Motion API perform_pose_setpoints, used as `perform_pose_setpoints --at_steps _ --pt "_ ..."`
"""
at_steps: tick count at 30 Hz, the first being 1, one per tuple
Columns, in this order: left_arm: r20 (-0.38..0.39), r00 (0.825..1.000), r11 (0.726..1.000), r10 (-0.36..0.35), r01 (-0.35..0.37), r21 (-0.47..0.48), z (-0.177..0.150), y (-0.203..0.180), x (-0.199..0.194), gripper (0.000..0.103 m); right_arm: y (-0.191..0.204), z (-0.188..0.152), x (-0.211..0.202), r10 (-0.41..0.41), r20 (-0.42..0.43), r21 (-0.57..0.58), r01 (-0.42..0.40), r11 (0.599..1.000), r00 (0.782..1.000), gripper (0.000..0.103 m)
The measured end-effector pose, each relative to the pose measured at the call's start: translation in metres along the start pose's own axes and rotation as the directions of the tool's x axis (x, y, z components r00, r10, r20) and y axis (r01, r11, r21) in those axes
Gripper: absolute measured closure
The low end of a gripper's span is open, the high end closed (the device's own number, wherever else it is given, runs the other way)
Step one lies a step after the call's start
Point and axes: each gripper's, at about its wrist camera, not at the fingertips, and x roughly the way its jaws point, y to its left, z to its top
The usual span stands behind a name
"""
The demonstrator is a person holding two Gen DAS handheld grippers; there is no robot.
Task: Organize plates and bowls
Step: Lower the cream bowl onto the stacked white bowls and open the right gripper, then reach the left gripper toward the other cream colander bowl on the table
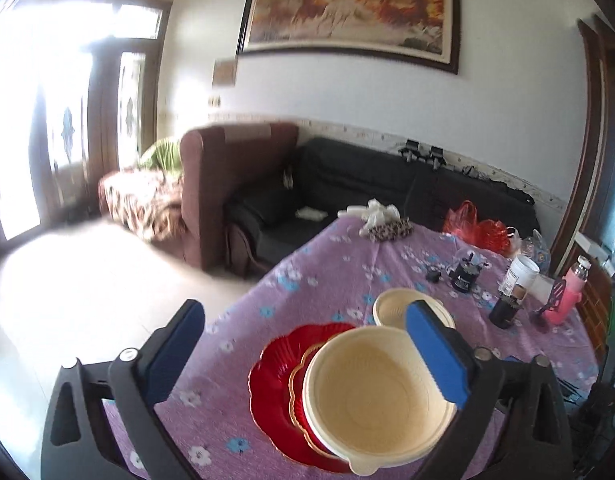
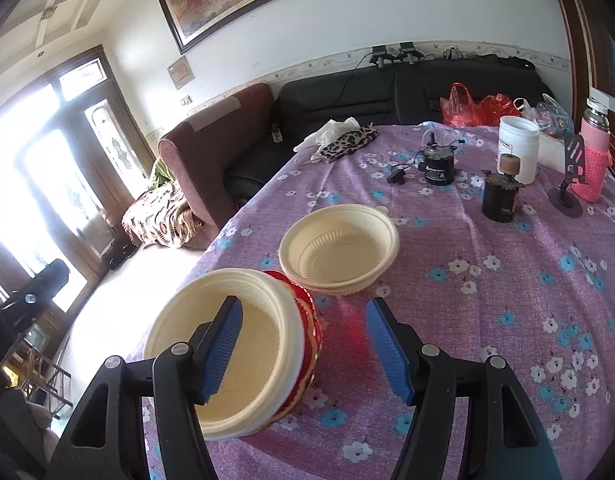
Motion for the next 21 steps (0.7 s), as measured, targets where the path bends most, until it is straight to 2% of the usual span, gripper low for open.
perform_pose_setpoints --at_steps 2,7,21 --pt "0.024 1.0 0.999 -0.006 0.005 0.045 0.0 -0.013 -0.007 0.0 -0.006 0.0 -0.003 -0.006 0.005 0.006 0.006 1.0 1.0 0.033" --pt "-0.016 1.0 0.993 0.002 0.0 0.12 -0.004 -0.038 -0.004 0.0 -0.025 -0.001 -0.013 -0.022 0.023 0.027 0.021 0.999 1.0 0.028" --pt "-0.087 0.996 0.971 -0.005 0.026 0.24 -0.016 -0.085 0.011 0.0 -0.079 0.005 -0.027 -0.065 0.04 0.089 0.061 0.994 0.997 0.024"
